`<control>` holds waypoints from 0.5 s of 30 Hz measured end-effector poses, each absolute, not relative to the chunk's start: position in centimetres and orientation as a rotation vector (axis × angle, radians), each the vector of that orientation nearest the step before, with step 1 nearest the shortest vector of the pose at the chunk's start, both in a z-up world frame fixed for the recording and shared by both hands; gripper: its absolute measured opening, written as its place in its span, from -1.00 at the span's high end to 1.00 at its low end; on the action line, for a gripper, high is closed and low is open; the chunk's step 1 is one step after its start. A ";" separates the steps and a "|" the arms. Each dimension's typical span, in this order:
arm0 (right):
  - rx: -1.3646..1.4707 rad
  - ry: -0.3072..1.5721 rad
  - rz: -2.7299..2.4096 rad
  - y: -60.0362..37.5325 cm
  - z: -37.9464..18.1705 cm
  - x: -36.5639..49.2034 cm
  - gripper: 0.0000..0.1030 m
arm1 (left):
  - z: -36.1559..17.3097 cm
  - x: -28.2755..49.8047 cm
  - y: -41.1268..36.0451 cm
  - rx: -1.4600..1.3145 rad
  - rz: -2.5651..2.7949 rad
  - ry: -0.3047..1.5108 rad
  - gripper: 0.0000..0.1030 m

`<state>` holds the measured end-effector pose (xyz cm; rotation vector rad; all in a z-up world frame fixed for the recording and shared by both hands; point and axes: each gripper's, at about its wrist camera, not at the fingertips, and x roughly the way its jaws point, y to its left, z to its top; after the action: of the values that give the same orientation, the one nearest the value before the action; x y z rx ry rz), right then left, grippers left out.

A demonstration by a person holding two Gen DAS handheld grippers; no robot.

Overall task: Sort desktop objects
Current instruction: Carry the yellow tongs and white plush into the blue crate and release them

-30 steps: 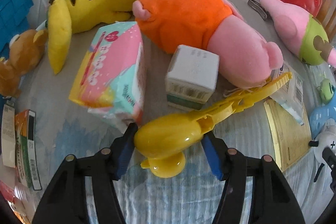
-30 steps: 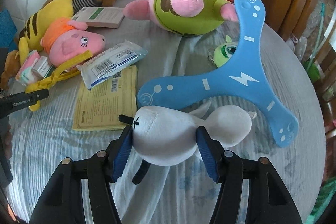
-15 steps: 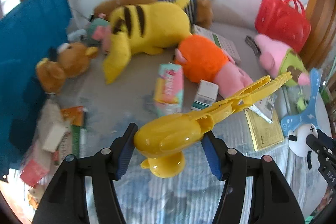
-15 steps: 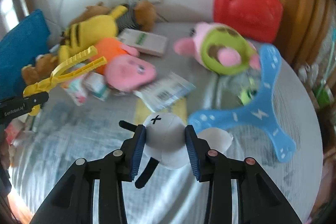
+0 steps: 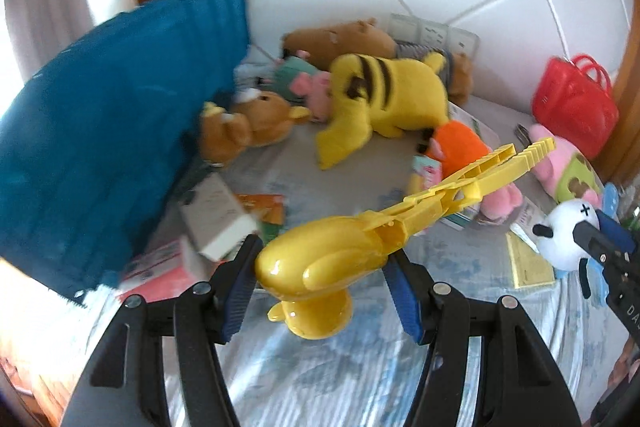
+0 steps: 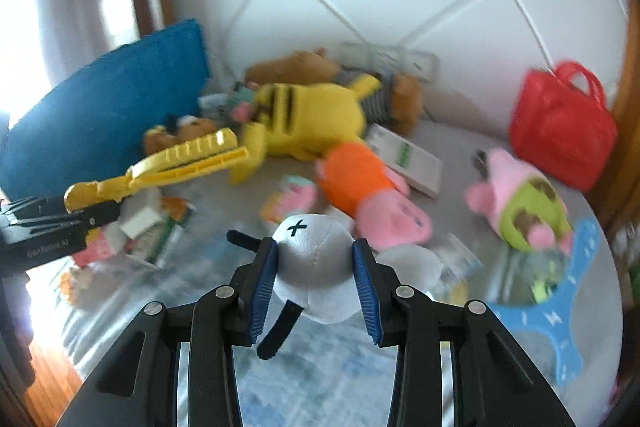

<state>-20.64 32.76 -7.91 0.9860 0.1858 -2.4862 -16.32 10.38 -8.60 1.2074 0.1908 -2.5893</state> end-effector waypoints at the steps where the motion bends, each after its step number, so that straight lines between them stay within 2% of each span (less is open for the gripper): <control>1: 0.966 0.194 -2.468 31.9 -7.5 -20.5 0.27 | -8.3 -15.7 9.8 1.192 -2.578 0.200 -0.17; 13: 0.738 0.286 -2.262 23.1 -2.5 -17.6 0.27 | -3.9 -8.9 5.2 1.009 -2.444 0.267 -0.17; 15: 0.686 0.292 -2.240 21.9 -1.0 -16.9 0.33 | -2.1 -7.9 4.2 0.956 -2.432 0.276 -0.17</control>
<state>-16.94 21.89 -1.01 0.6860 0.2915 -2.2399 -7.89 4.23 -2.13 0.9557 0.2759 -2.4323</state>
